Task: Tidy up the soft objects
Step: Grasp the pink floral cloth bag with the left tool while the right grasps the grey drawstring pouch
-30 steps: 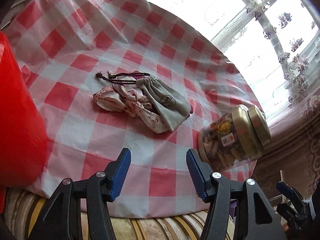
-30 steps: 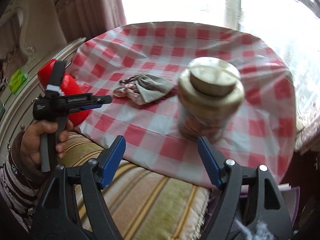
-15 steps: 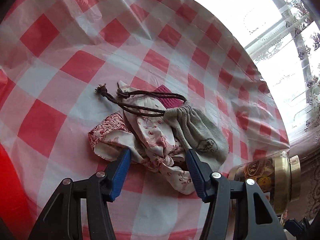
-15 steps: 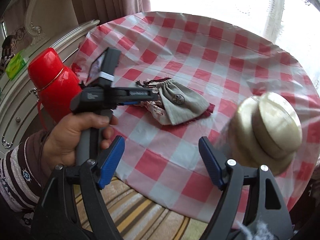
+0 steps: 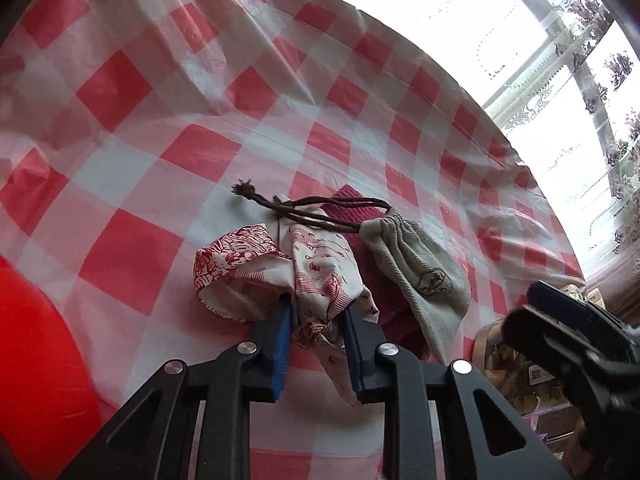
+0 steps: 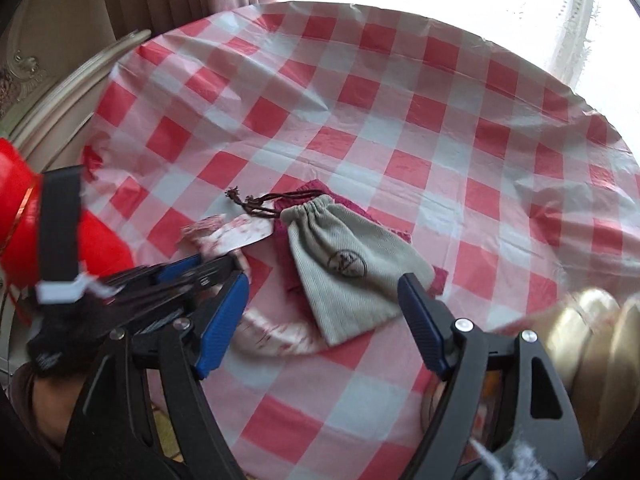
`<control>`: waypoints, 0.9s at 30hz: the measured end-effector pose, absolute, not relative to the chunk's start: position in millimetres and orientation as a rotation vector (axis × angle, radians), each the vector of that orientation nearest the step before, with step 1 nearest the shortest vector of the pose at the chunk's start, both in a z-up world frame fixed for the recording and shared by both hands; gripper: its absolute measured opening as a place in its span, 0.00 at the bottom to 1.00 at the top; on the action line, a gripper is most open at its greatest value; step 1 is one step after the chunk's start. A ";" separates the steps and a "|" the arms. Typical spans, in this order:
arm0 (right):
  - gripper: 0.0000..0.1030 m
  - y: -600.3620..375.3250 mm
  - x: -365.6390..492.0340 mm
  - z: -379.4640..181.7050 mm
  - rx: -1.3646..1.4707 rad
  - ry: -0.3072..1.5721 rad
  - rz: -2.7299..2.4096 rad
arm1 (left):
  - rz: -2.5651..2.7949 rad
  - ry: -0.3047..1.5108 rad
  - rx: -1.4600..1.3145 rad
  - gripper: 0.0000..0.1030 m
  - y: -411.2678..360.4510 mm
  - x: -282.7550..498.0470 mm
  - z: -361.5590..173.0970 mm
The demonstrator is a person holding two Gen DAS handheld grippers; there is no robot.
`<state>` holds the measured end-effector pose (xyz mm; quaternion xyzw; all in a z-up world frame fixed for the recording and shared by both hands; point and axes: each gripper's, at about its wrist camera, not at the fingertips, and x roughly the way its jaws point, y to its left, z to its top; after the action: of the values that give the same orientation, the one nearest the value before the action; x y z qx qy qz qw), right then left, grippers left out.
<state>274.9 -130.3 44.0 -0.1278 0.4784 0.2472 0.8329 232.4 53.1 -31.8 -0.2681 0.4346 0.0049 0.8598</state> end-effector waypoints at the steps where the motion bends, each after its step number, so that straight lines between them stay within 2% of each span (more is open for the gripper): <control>1: 0.77 -126.7 278.3 40.5 -0.281 1.018 0.524 | 0.021 0.906 -0.562 0.25 55.0 229.7 -31.4; 3: 0.76 -115.3 288.4 27.8 -0.324 1.027 0.535 | 0.029 0.896 -0.548 0.24 52.9 226.0 -30.5; 5: 0.70 -106.1 296.0 16.3 -0.379 1.028 0.537 | 0.032 0.888 -0.537 0.25 49.7 223.8 -29.8; 13: 0.59 -87.6 325.7 -8.0 -0.413 1.052 0.557 | 0.019 0.892 -0.512 0.25 45.8 224.4 -34.2; 15: 0.48 -79.5 328.5 -17.3 -0.451 1.058 0.578 | 0.021 0.887 -0.511 0.25 46.0 223.7 -33.7; 16: 0.33 -78.0 330.1 -21.3 -0.461 1.063 0.576 | 0.021 0.885 -0.509 0.25 45.7 223.4 -33.2; 17: 0.24 -78.3 332.6 -25.5 -0.457 1.078 0.572 | 0.021 0.882 -0.506 0.25 45.3 222.7 -32.8; 19: 0.17 -80.0 332.9 -26.2 -0.437 1.080 0.582 | 0.033 0.868 -0.497 0.25 44.5 221.2 -31.3; 27: 0.14 -95.9 311.2 16.0 -0.384 0.996 0.595 | 0.045 0.813 -0.474 0.24 44.1 214.2 -20.0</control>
<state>311.2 -95.9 16.0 -0.1805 0.4678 0.2793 0.8189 214.2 44.1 -20.0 -0.2282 0.3917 0.0217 0.8911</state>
